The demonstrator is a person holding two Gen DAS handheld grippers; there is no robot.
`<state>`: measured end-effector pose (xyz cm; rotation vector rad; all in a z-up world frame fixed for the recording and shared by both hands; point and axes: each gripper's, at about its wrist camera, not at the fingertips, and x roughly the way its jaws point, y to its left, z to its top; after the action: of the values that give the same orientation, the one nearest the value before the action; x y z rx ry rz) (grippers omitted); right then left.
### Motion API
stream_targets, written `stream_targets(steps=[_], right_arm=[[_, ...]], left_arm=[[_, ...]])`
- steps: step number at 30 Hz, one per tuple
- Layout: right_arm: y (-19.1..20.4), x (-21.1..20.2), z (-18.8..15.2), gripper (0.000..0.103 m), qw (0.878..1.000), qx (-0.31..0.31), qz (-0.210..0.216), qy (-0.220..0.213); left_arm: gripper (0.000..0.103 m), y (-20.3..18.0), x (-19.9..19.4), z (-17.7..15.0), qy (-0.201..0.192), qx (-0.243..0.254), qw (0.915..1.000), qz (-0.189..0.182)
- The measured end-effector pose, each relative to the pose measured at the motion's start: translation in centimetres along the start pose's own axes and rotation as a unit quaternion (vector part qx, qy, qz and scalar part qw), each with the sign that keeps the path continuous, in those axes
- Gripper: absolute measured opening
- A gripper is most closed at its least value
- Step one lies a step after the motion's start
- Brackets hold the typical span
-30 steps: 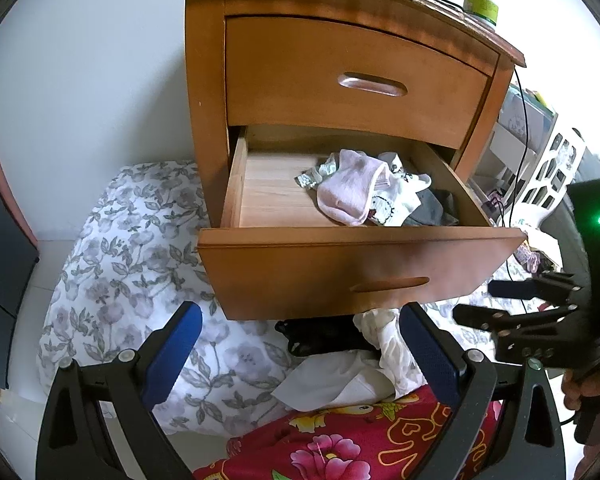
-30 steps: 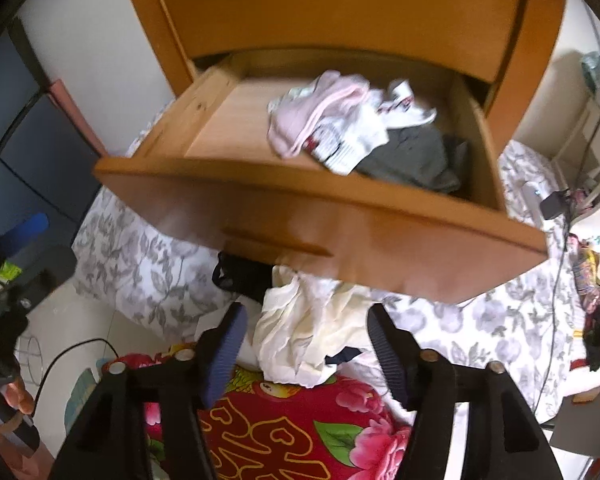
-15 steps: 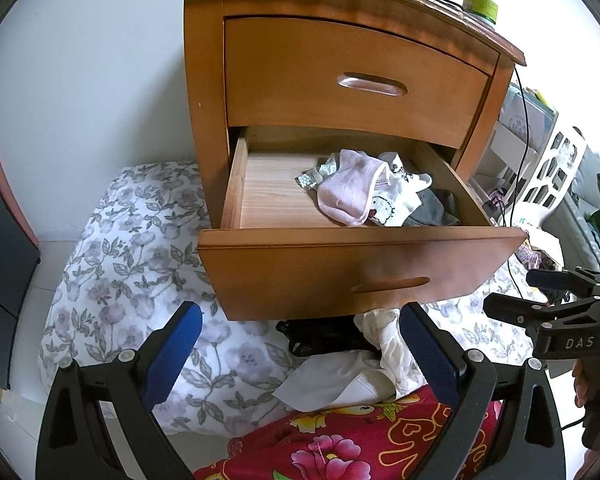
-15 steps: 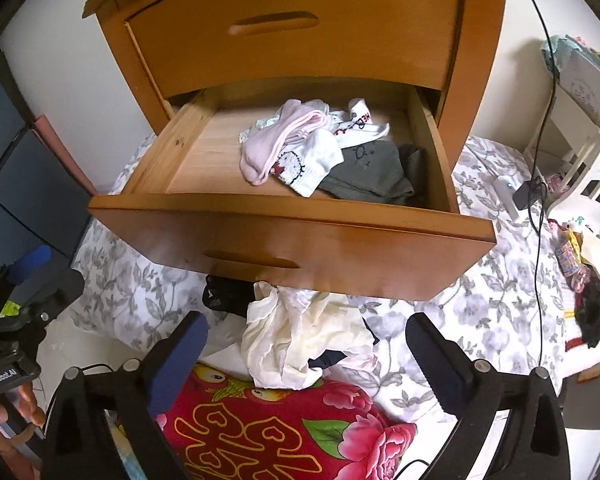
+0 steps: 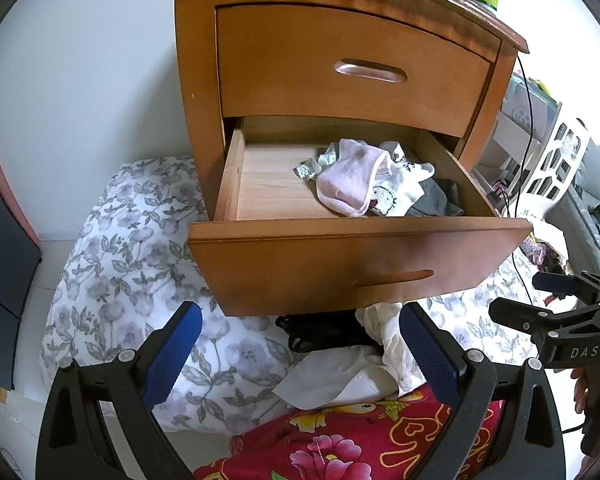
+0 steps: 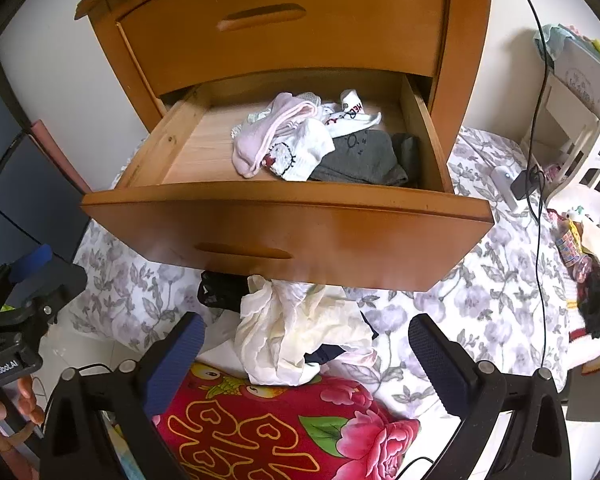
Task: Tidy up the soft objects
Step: 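Withdraw the right gripper from the cream garment, then reach the left gripper into the drawer toward the pink sock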
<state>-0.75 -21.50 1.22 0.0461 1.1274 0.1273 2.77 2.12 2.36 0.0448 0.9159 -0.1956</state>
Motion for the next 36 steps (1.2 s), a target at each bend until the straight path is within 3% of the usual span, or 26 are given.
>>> stream_targets(steps=[7,20,31,36], right_arm=[[-0.7,-0.5,0.1,0.103,1.000,0.009,-0.003,-0.014],[-2.8,-0.4,0.8,0.103,0.999,0.033,0.004,-0.030],[-4.0,0.9,1.1,0.103,0.999,0.043,0.010,-0.022],[-4.5,1.4,1.2,0.103,0.999,0.046,0.011,-0.019]], left_arm=[[0.099,0.1,-0.2,1.6,-0.009,0.002,1.0000,-0.001],[0.099,-0.3,-1.1,9.5,-0.050,0.040,0.9979,0.003],[0.099,-2.0,2.3,15.2,-0.023,0.066,0.9976,0.001],[0.099,-3.6,3.5,15.8,-0.014,0.087,0.9961,-0.002]])
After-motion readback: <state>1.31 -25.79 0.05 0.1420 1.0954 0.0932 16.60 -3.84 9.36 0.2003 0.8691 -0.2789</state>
